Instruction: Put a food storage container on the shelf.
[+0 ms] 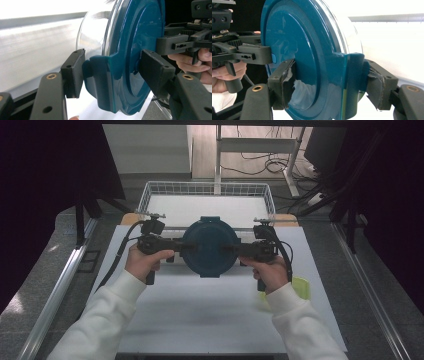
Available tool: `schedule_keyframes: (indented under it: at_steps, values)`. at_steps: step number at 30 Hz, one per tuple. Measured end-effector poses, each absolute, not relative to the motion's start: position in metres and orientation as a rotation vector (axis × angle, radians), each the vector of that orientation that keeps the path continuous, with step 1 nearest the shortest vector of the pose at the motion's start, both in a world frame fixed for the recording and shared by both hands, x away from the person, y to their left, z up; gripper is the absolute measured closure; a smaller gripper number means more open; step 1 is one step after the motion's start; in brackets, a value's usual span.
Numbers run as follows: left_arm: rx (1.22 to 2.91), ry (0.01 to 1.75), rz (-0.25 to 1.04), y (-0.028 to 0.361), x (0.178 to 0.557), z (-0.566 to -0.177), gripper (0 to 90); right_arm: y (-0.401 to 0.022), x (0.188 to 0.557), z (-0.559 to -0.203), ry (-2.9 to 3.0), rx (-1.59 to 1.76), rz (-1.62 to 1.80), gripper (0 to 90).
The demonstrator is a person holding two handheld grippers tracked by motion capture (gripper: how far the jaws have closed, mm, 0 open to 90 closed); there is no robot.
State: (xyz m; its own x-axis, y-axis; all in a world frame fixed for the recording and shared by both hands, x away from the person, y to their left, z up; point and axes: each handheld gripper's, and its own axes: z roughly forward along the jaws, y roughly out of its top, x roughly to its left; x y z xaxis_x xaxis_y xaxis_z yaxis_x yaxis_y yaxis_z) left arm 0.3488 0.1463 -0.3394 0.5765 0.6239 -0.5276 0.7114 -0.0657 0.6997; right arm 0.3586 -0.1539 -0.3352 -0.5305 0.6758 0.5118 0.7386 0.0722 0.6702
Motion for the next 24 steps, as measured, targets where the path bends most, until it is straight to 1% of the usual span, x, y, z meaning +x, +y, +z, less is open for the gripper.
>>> schedule_keyframes:
  at_steps: [18, 24]
  values:
    - [1.759, 1.088, -0.077, 0.15, 0.374, -0.307, 39.4, -0.153, 0.385, -0.304, -2.24, -1.472, -1.517, 31.4]
    - [1.751, 1.093, -0.075, 0.153, 0.389, -0.298, 39.3, -0.15, 0.4, -0.294, -2.247, -1.464, -1.518, 31.4]
